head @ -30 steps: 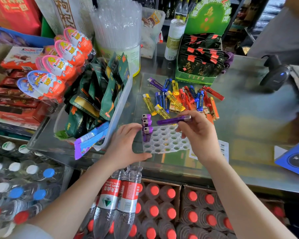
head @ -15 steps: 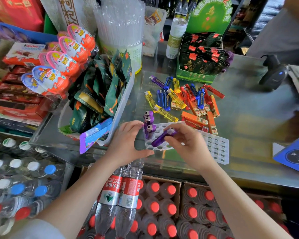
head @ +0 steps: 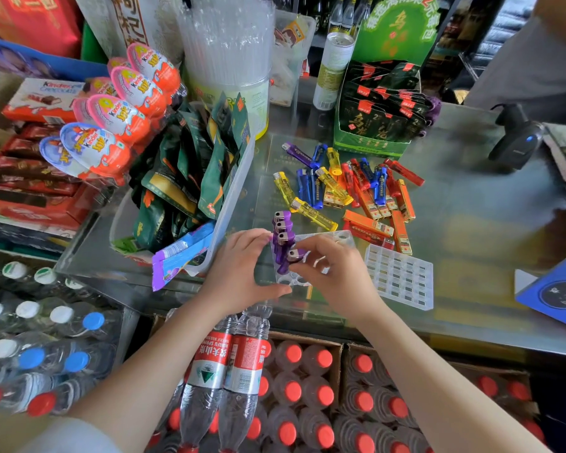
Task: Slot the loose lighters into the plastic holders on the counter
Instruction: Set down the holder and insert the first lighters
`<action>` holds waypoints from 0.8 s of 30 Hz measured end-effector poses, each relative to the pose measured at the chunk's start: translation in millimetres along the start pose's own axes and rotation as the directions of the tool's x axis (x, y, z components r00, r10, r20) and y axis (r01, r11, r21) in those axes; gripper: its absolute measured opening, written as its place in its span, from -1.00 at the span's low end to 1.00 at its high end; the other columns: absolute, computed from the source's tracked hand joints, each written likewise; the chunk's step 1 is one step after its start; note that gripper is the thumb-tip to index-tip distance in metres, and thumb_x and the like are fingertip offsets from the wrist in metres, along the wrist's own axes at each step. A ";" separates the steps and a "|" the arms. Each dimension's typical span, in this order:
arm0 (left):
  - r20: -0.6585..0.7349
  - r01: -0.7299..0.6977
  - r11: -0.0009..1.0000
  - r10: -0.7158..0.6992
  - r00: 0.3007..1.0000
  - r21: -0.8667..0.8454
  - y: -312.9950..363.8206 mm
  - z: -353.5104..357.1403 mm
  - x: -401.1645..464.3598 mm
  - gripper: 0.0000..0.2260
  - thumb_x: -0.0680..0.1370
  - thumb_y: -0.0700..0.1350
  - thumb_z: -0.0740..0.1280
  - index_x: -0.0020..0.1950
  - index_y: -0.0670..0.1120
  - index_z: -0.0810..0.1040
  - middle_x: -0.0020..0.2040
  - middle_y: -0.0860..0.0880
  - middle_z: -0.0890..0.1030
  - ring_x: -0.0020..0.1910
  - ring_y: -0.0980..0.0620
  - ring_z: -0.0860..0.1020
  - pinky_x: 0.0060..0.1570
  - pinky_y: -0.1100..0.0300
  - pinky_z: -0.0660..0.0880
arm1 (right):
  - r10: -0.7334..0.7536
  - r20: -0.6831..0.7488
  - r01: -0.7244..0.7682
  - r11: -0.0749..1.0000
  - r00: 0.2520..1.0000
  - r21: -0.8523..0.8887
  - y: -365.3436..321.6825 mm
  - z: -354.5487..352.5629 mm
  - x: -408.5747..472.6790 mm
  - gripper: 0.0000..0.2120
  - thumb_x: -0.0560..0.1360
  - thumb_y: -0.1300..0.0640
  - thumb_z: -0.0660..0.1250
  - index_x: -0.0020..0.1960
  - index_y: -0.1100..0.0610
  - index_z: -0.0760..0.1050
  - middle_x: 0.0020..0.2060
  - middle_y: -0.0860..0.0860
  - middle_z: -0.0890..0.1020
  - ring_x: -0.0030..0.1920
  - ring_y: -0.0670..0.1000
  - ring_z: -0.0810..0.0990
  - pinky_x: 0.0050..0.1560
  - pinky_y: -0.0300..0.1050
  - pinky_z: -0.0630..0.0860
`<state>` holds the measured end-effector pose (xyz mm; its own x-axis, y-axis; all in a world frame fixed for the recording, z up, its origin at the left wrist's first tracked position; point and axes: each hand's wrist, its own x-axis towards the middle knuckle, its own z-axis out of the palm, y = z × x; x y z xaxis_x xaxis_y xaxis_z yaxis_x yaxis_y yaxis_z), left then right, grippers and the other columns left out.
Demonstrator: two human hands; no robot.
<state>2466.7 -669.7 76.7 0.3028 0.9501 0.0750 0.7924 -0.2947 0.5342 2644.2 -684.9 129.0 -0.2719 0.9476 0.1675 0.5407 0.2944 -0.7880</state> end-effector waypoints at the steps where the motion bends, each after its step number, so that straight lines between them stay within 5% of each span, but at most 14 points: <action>1: -0.002 0.000 1.000 0.000 1.000 -0.003 -0.2 0.3 -0.4 -0.19 0.21 0.41 0.22 0.32 -0.05 0.41 0.30 0.03 0.40 0.30 0.01 0.29 0.31 0.12 0.21 | -0.024 0.003 0.024 0.999 1.000 -0.033 0.0 0.7 0.7 -0.86 0.38 0.26 0.43 -0.07 0.18 0.56 -0.27 -0.19 0.51 -0.33 -0.15 0.49 -0.28 -0.25 0.48; 8: -0.018 0.026 0.998 -0.027 0.999 -0.055 -0.5 1.1 0.0 -0.24 0.23 0.35 0.25 0.31 -0.04 0.40 0.29 0.04 0.40 0.30 0.02 0.31 0.31 0.05 0.26 | -0.031 0.015 0.034 0.974 0.999 -0.223 -5.7 9.7 7.0 -0.84 0.41 0.16 0.40 -0.06 0.17 0.49 -0.19 0.00 0.58 -0.30 0.03 0.54 -0.31 0.01 0.51; 14: -0.013 0.044 0.997 -0.044 0.999 -0.069 0.2 0.9 2.2 -0.23 0.22 0.34 0.24 0.34 -0.04 0.37 0.32 0.04 0.37 0.32 0.02 0.29 0.33 0.07 0.24 | -0.084 0.118 0.124 0.909 0.990 -0.397 6.2 -1.9 15.0 -0.58 0.38 -0.15 0.37 0.06 0.14 0.44 -0.10 -0.01 0.62 -0.12 0.05 0.58 -0.28 -0.11 0.46; 17: -0.012 0.043 0.996 -0.044 0.999 -0.084 -0.7 0.1 2.4 -0.24 0.25 0.32 0.24 0.35 -0.07 0.35 0.35 0.02 0.36 0.32 0.00 0.31 0.32 0.05 0.26 | -0.104 0.198 0.160 0.943 0.975 -0.293 13.9 -21.2 24.9 -0.42 0.32 -0.31 0.25 0.11 0.13 0.46 -0.07 -0.04 0.61 -0.06 -0.03 0.57 -0.15 -0.13 0.50; 20: -0.020 0.030 0.997 -0.032 0.999 -0.077 -1.4 1.2 1.1 -0.23 0.27 0.30 0.25 0.37 -0.09 0.33 0.35 0.00 0.37 0.32 -0.02 0.32 0.30 0.00 0.29 | -0.102 0.162 0.135 0.970 0.981 -0.202 24.2 -30.2 47.2 -0.55 0.44 -0.19 0.18 0.06 0.17 0.49 -0.11 -0.06 0.58 -0.09 -0.07 0.56 -0.08 -0.17 0.54; 24: -0.049 0.073 0.991 -0.079 0.996 -0.113 0.3 2.7 3.1 -0.21 0.27 0.31 0.25 0.38 -0.13 0.32 0.37 -0.03 0.37 0.35 -0.01 0.31 0.34 0.03 0.26 | -0.055 -0.021 0.046 0.954 0.998 -0.295 38.0 -24.7 95.6 -0.82 0.54 0.15 0.18 -0.03 0.20 0.52 -0.10 0.06 0.60 -0.08 0.03 0.53 -0.08 -0.03 0.54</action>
<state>2469.3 -667.2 74.8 0.2128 0.9743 0.0742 0.7476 -0.2112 0.6296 2658.3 -580.1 129.8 -0.2846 0.9325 0.2225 0.7381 0.3612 -0.5699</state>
